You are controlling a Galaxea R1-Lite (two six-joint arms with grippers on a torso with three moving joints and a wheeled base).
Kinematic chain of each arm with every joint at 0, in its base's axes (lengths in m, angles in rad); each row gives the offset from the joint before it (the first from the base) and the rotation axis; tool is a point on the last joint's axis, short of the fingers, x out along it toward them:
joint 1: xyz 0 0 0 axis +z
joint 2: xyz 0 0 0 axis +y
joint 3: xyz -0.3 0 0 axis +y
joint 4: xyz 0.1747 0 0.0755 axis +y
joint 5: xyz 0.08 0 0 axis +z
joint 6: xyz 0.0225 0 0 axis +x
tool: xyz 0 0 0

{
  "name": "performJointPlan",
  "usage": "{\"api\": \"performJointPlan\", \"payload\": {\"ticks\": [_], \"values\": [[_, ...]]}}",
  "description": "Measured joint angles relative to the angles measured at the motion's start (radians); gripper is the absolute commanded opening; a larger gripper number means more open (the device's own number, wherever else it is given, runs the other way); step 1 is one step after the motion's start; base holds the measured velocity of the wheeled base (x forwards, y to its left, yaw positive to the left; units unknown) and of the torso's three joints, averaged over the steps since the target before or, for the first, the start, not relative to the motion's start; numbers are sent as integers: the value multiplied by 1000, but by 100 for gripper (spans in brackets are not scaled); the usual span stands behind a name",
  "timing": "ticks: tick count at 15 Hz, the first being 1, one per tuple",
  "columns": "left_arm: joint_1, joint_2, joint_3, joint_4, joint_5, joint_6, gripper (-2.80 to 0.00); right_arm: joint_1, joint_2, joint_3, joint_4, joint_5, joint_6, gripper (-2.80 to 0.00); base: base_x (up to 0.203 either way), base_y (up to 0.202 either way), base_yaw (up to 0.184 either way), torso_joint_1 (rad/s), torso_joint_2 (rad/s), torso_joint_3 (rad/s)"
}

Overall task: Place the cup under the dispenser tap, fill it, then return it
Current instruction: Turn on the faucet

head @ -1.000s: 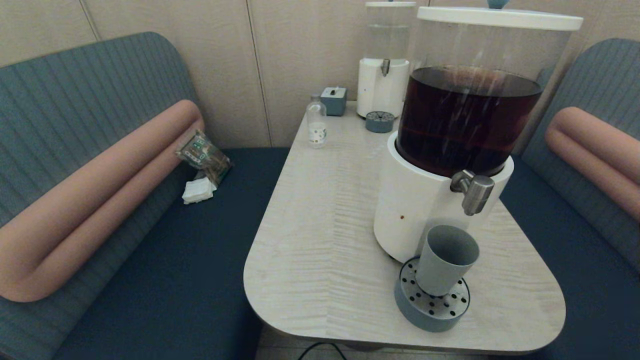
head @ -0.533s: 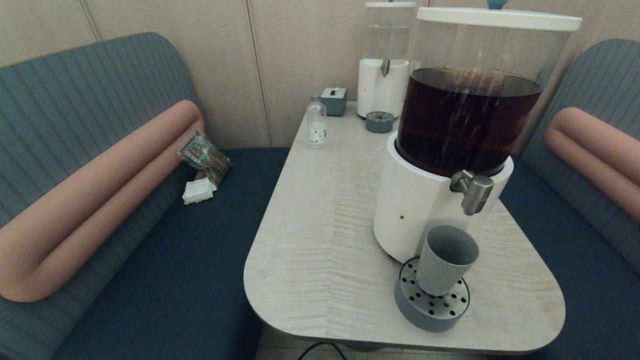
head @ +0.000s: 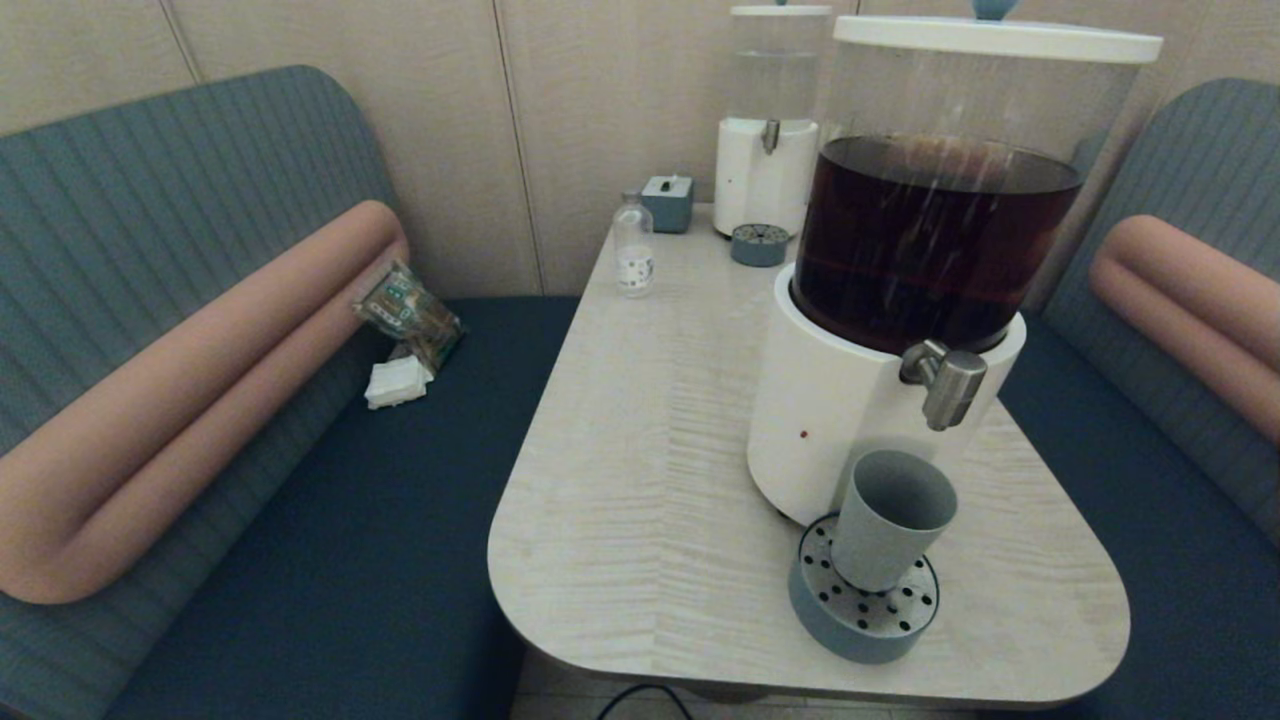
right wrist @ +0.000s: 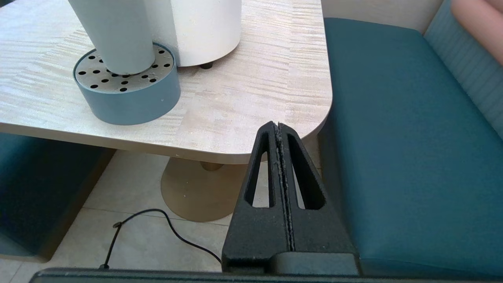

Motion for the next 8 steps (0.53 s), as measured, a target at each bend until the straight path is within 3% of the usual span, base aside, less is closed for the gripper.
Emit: {"api": "performJointPlan", "payload": {"ticks": [2, 4, 6, 8], "values": [[-1, -32, 98, 12, 41, 79, -280, 0, 0, 0, 0, 0, 0, -280, 0, 0, 0, 0, 0, 0], [-2, -47, 138, 91, 104, 177, -280, 0, 0, 0, 0, 0, 0, -280, 0, 0, 0, 0, 0, 0], [-3, -51, 145, 166, 146, 218, -280, 0, 0, 0, 0, 1, 0, -280, 0, 0, 0, 0, 0, 0], [-3, -53, 149, 264, 232, 226, -280, 0, 0, 0, 0, 0, 0, -280, 0, 0, 0, 0, 0, 0]]}}
